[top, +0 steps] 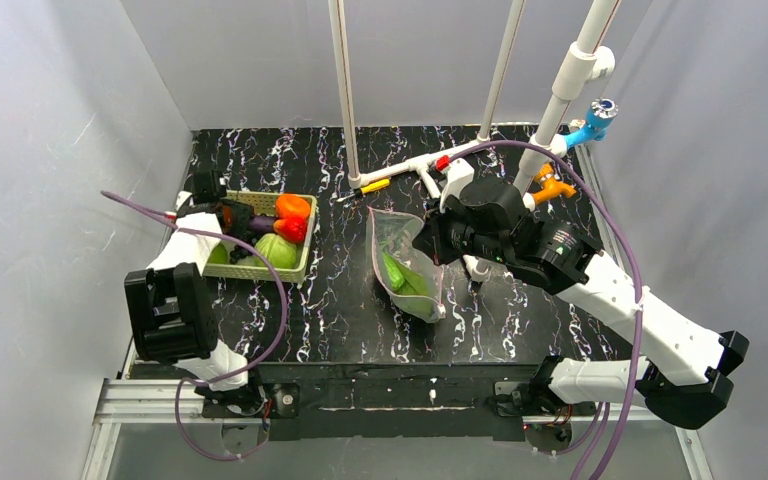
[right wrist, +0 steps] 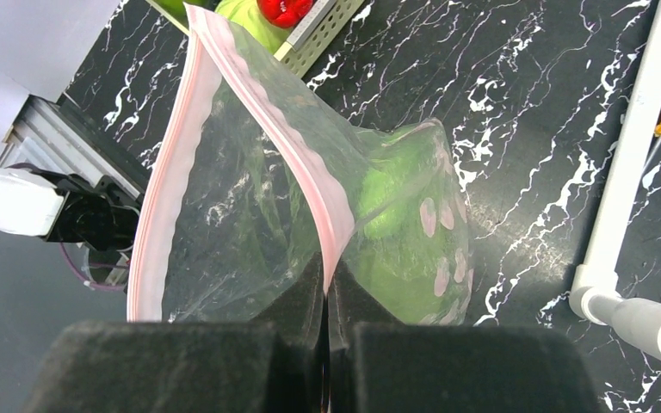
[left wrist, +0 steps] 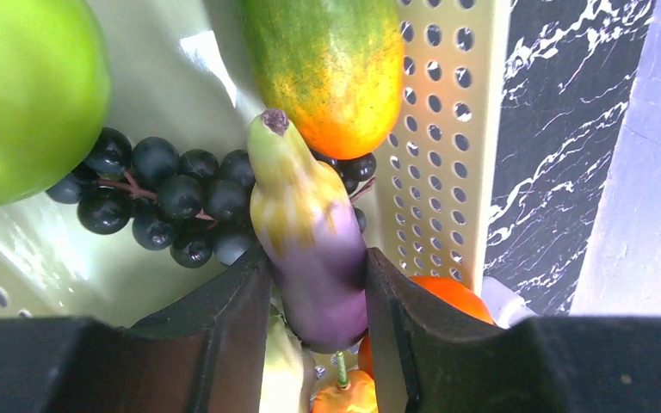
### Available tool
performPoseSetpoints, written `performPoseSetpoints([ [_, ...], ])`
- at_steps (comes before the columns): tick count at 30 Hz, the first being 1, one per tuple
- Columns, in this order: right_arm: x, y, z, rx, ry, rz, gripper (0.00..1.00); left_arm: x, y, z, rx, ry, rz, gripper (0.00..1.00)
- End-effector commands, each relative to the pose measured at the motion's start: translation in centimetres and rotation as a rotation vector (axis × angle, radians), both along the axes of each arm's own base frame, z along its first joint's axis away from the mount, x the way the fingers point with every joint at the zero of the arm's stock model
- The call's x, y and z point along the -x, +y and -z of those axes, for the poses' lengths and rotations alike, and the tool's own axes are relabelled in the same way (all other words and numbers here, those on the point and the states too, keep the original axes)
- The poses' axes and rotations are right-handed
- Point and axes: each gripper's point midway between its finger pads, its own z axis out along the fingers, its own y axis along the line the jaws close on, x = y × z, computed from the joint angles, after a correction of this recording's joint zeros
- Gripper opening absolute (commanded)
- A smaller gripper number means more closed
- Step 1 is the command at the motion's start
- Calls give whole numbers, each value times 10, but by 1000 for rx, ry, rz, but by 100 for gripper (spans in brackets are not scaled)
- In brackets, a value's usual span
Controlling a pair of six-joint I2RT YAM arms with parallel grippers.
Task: Place the food in the zip-top bag and seal the zipper
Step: Pick up the fake vegetable from the bin, then place the fake vegetable in the zipper food storage bag.
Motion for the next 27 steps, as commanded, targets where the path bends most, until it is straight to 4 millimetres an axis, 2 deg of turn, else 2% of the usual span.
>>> performPoseSetpoints([
  [1,0,5,-33,-104,-46,-10,1,12,30,-64,-194,-64,-4,5],
  [5,-1,4,-30,-98,-43,0,1,38,54,-114,-382,-103,-27,5],
  [11,-3,4,-27,-89,-38,8,1,80,80,-165,-565,-110,-108,4],
  [13,-2,5,-28,-90,-35,4,1,88,80,-183,-598,-143,-100,2],
  [15,-2,5,-28,-92,-32,3,1,94,71,-201,-594,-192,-51,0],
  [17,-3,7,-26,-90,-28,2,1,97,49,-216,-535,-261,43,0],
  [19,-3,9,-25,-88,-23,0,1,95,8,-229,-402,-372,208,0],
  [21,-5,12,-22,-81,-17,-2,1,102,-56,-254,-190,-537,450,0],
  [22,-6,14,-20,-77,-13,-4,1,111,-84,-266,-82,-599,559,0],
  [23,-7,16,-19,-74,-11,-8,1,130,-122,-290,55,-700,735,0],
  [24,-7,17,-18,-72,-11,-10,1,142,-139,-306,100,-759,826,0],
  [25,-8,18,-17,-73,-11,-7,1,164,-159,-329,118,-850,919,0],
  [26,-9,18,-17,-74,-14,-5,1,176,-175,-339,149,-891,973,0],
  [27,-10,19,-17,-77,-18,-2,1,193,-201,-349,212,-925,1055,0],
])
